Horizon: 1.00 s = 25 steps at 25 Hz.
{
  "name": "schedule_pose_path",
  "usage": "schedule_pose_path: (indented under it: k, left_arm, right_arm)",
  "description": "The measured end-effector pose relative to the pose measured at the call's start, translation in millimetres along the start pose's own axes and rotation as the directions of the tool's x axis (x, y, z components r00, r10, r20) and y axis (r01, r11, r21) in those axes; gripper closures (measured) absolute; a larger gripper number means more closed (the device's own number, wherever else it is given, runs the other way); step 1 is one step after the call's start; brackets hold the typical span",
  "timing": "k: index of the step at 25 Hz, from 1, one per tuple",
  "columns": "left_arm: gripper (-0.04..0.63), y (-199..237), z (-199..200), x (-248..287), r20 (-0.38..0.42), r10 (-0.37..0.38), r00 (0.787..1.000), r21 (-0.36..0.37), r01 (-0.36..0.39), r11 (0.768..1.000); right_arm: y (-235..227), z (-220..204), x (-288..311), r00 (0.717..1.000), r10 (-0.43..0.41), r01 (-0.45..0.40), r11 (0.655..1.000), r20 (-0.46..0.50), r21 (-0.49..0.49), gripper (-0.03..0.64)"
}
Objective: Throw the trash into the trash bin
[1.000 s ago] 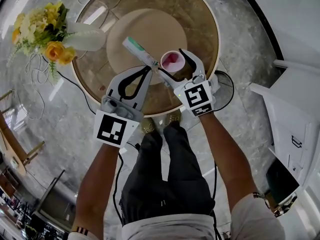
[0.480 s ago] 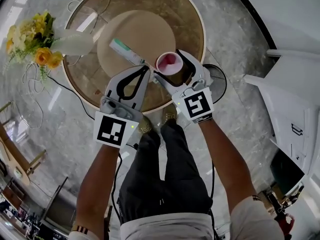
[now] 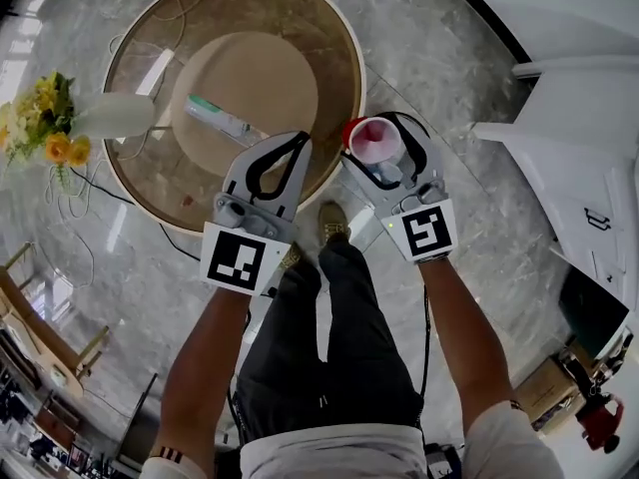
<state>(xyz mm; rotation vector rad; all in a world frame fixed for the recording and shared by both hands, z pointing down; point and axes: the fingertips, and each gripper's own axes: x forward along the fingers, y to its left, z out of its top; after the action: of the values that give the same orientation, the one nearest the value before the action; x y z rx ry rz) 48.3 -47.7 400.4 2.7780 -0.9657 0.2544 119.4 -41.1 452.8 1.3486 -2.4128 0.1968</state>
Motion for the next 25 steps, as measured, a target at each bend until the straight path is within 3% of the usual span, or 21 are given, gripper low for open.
schedule_pose_path:
  k: [9, 17, 25]
  left_arm:
    - [0.595, -49.8, 0.7, 37.1, -0.017, -0.074, 0.997, 0.017, 0.074, 0.997]
    - [0.595, -67.4, -8.6, 53.9, -0.043, -0.091, 0.995, 0.008, 0.091, 0.996]
    - [0.595, -70.3, -11.8, 57.2, -0.043, -0.079, 0.996, 0.007, 0.08, 0.997]
  right_arm:
    - [-56.6, -58.2, -65.0, 0.99, -0.119, 0.121, 0.992, -0.075, 0.027, 0.249]
    - [-89.2, -104.4, -91.7, 0.968, -0.188, 0.199, 0.979, -0.168, 0.049, 0.237]
    - [-95.1, -110.5, -96.7, 0.969, -0.181, 0.191, 0.98, -0.167, 0.046, 0.23]
